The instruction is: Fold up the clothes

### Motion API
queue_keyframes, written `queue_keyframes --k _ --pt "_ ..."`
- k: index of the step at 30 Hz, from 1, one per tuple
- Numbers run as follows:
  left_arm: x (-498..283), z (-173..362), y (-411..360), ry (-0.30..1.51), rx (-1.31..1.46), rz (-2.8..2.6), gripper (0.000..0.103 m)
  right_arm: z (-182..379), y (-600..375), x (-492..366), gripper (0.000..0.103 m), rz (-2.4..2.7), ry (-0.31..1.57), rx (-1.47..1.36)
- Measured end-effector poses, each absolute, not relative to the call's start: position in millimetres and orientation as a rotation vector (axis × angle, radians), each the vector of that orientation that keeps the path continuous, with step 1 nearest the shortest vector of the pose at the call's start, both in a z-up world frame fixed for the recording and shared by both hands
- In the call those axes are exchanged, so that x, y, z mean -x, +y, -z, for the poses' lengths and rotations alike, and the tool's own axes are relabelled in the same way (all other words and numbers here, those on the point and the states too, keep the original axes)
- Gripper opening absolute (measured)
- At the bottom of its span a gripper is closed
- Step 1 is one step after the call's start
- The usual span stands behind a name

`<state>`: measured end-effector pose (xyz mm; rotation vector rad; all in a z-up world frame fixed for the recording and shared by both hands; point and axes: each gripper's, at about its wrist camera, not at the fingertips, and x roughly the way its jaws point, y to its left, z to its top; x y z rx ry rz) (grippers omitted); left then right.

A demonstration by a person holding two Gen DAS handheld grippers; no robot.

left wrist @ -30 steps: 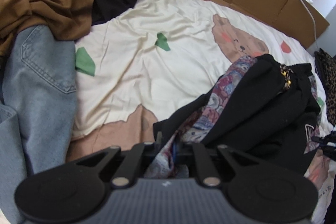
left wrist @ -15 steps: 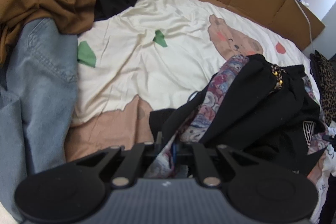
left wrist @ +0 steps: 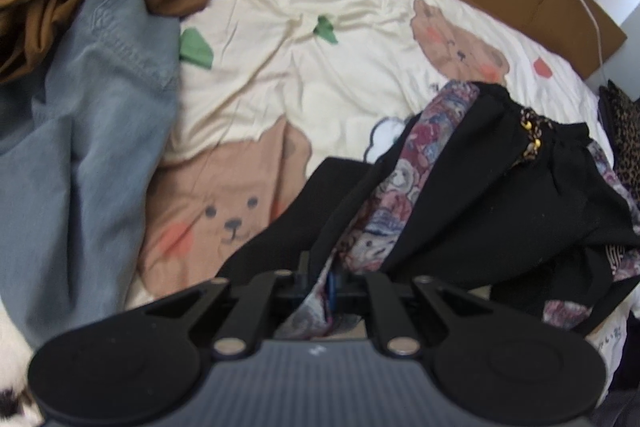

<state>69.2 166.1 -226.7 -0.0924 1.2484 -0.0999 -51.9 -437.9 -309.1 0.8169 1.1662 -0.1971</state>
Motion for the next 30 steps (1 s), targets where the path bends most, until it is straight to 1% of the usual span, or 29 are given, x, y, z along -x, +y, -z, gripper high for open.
queue_keyframes --k 7,15,30 --pt "-43.5 223.1 164.1 1.278 0.088 0.081 0.007 302.4 -436.3 79.7 0.001 0.196 1.17 -0.796" --pt "-33.8 229.9 170.1 1.302 0.127 0.109 0.007 296.8 -435.1 109.0 0.001 0.243 1.193 -0.768" --pt "-6.3 234.1 181.3 1.318 0.194 0.166 0.007 290.0 -417.2 125.2 0.001 0.321 1.242 -0.736"
